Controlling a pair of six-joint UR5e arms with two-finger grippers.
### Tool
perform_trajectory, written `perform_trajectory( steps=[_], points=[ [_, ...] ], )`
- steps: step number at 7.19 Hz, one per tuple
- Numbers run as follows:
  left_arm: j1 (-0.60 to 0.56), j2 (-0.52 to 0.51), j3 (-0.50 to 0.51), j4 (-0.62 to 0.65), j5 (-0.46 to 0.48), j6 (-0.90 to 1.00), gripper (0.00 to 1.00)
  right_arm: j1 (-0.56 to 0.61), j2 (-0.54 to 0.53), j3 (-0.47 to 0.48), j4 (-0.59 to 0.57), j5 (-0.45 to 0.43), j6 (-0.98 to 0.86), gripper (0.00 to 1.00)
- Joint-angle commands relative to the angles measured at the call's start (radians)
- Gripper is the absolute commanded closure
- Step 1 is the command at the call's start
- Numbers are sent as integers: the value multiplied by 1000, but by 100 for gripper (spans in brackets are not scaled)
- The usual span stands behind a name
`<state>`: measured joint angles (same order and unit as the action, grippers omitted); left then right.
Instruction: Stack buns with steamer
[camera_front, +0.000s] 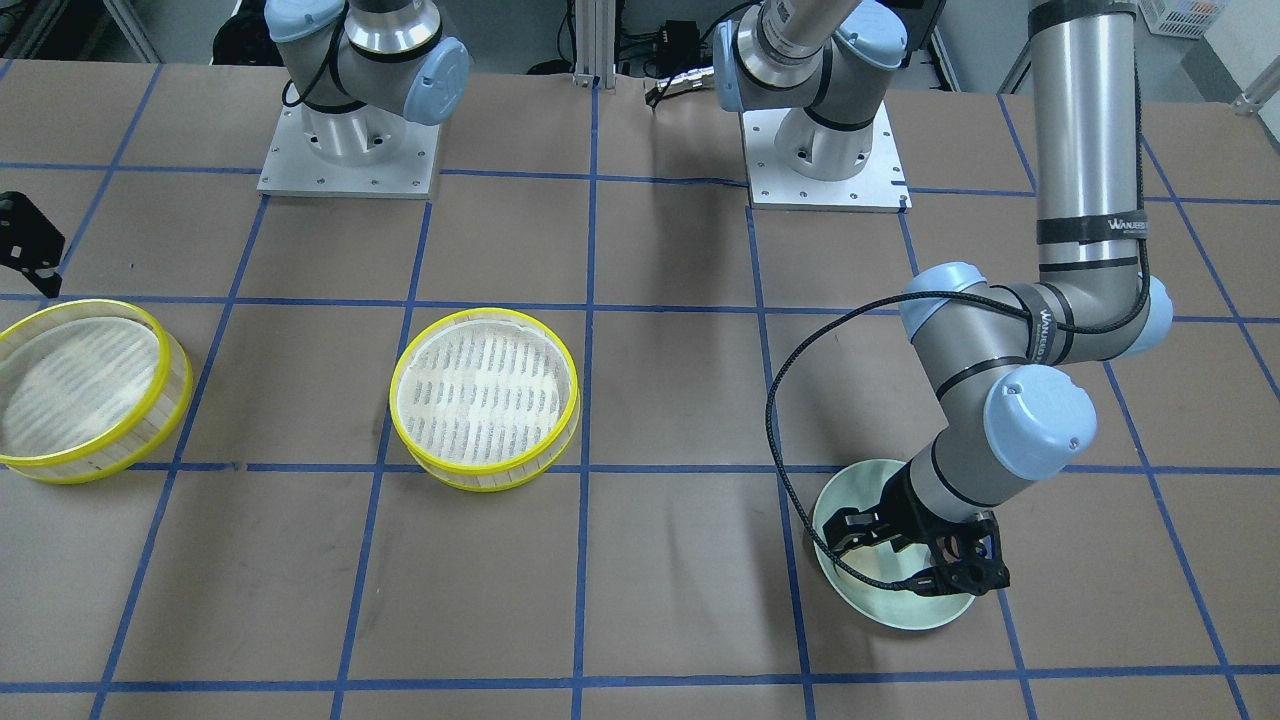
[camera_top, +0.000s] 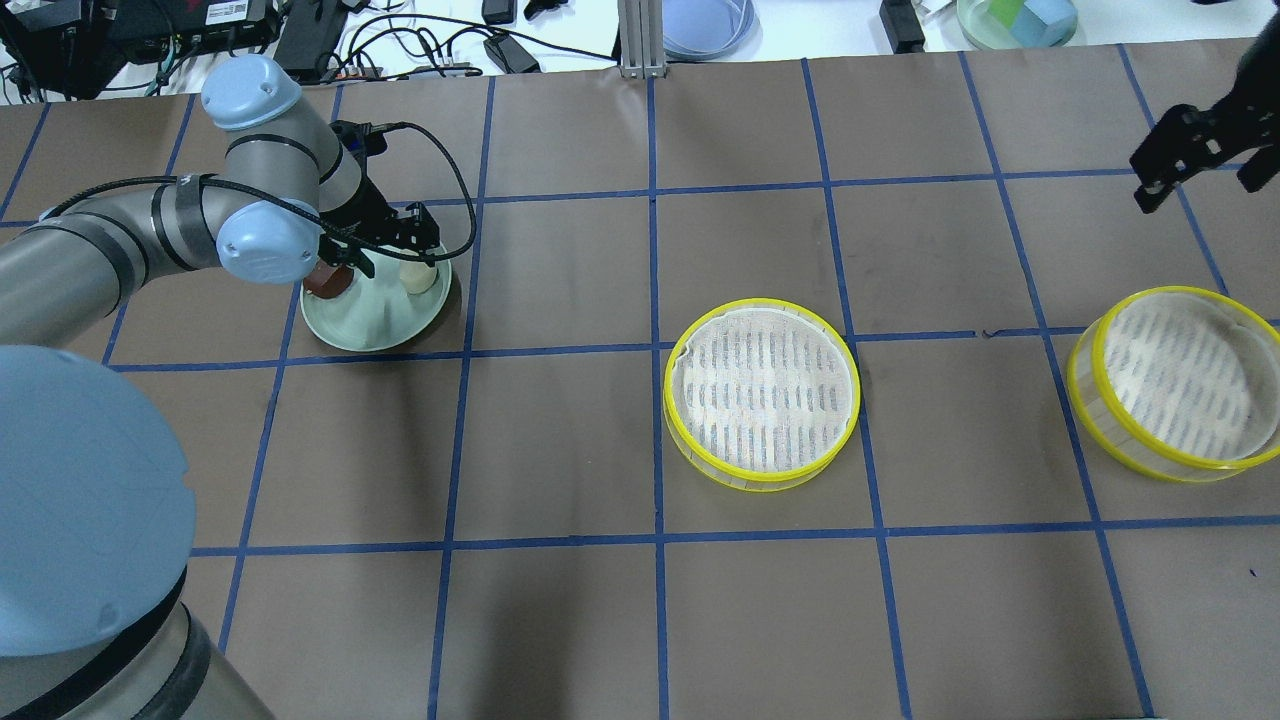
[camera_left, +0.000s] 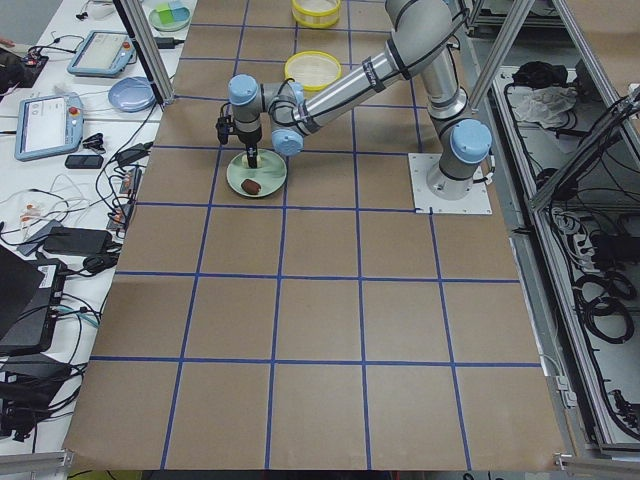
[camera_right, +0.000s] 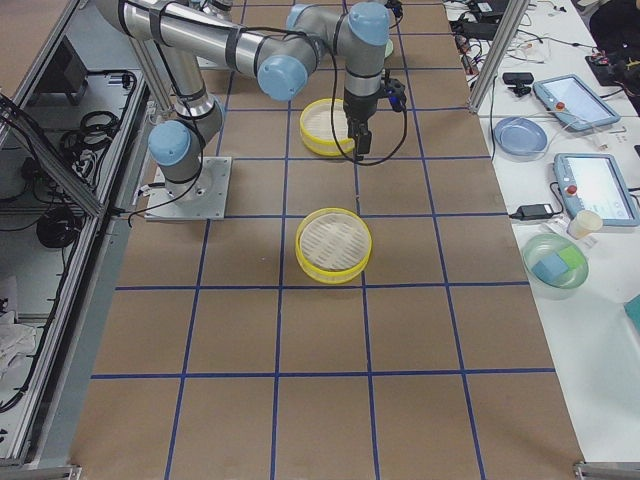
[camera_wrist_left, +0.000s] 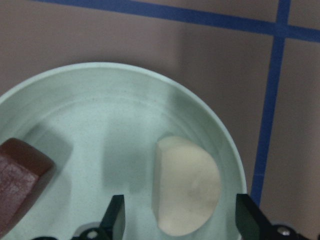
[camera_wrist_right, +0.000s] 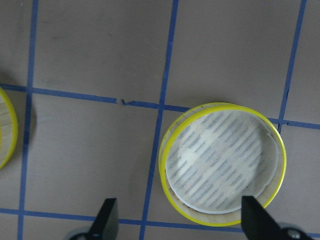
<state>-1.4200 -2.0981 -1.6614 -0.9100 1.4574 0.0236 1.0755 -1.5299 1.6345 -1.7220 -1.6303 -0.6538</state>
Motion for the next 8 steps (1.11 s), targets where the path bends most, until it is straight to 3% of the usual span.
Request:
perform_trajectory(
  steps=[1,3,4,6,7,8],
  points=[
    [0,-2,0,-1,-8,6,100,-160,100,41,-124,3,-194,12],
    [0,1,0,3,-6,12,100,-253,201,73,-233,59,-260,12],
    [-22,42,18,25,-8,13,100,-291,244,126,-325,49,-262,12],
    [-62,123,29,-31,4,-22,100,-336,304,169,-404,47,-262,12],
    [-124,168,31,-50,5,-109,100,-339,327,170,-430,46,-262,13],
    [-222,202,29,-79,8,-213,100,-339,347,170,-450,32,-257,20]
  ],
)
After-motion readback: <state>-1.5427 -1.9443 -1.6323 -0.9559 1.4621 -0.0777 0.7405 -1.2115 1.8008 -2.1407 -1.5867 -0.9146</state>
